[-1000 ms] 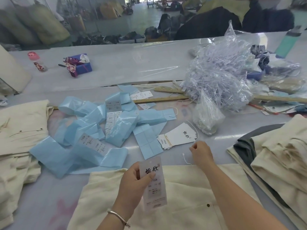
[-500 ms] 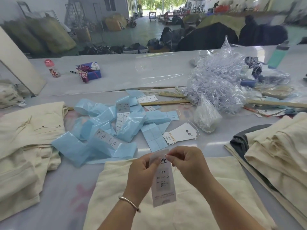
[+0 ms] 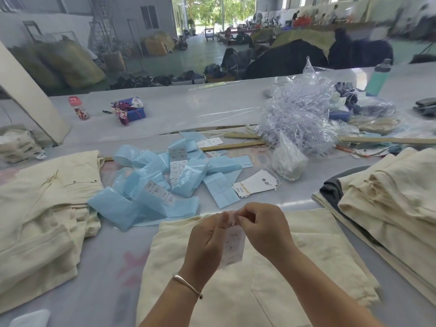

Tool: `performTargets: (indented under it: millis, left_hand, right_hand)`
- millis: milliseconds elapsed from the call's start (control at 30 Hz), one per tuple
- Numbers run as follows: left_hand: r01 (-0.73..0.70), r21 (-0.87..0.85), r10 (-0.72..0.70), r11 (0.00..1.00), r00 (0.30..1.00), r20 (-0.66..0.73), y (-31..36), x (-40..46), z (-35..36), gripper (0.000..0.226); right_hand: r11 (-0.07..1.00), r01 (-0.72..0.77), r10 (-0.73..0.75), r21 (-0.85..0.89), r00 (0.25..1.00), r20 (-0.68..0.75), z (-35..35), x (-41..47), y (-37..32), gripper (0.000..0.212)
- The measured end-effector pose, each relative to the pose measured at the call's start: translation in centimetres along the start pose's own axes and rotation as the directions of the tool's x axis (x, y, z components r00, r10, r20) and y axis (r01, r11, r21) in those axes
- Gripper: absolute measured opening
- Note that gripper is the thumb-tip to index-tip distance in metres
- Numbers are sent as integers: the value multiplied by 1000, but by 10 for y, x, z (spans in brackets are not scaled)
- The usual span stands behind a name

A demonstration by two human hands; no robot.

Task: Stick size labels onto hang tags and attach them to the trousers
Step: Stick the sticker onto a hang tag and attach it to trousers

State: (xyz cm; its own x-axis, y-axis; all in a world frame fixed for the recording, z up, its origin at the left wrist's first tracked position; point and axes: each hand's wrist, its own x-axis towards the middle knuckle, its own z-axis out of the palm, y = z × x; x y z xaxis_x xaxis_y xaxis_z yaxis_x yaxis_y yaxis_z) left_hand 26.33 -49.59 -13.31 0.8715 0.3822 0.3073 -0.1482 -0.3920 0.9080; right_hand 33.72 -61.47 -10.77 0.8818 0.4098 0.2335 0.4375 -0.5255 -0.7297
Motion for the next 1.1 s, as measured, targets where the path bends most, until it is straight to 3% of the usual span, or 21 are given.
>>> performTargets:
  millis: [100, 167, 267, 333, 400, 533, 733, 867, 933, 1033, 1100]
  left_hand:
    - [61, -130, -68, 990, 996, -51, 0, -4, -3, 47]
    - [56, -131, -62, 990, 997, -45, 2, -5, -4, 47]
    - [42, -105, -46, 994, 998, -39, 8, -4, -6, 37]
    - [41, -136, -44, 990, 999, -20, 13, -2, -9, 22]
    - [93, -227, -90, 970, 996, 23, 16, -1, -13, 13]
    - [197, -315, -174, 929, 980, 100, 18, 2, -30, 4]
    - [111, -30, -101, 993, 970, 222, 14, 8, -39, 10]
    - [168, 24, -167, 985, 935, 314, 8, 10, -31, 10]
    - [180, 48, -185, 983, 915, 358, 5, 8, -22, 10]
    - [107, 68, -125, 992, 918, 378, 9, 2, -5, 11]
    - [20, 52, -38, 998, 928, 371, 18, 0, 7, 11]
  right_hand:
    - [978, -76, 74, 193, 997, 17, 2, -10, -2, 10]
    - [900, -162, 155, 405, 987, 49, 3, -16, -5, 12]
    - [638, -317, 284, 702, 944, 168, 5, -23, -8, 19]
    - [450, -399, 320, 799, 907, 272, 8, -26, -10, 17]
    - [358, -430, 321, 829, 890, 324, 10, -28, -12, 12]
    - [430, -406, 283, 806, 909, 306, 12, -31, -15, 8]
    - [576, -415, 289, 705, 909, 299, 11, -50, -15, 13]
    - [675, -353, 460, 647, 888, 5, 2, -64, -9, 15]
    - [719, -300, 464, 627, 879, -112, -6, -71, -7, 21]
    - [798, -245, 393, 551, 904, -168, -17, -82, -7, 27]
    - [782, -250, 369, 572, 924, -101, -23, -86, -6, 29]
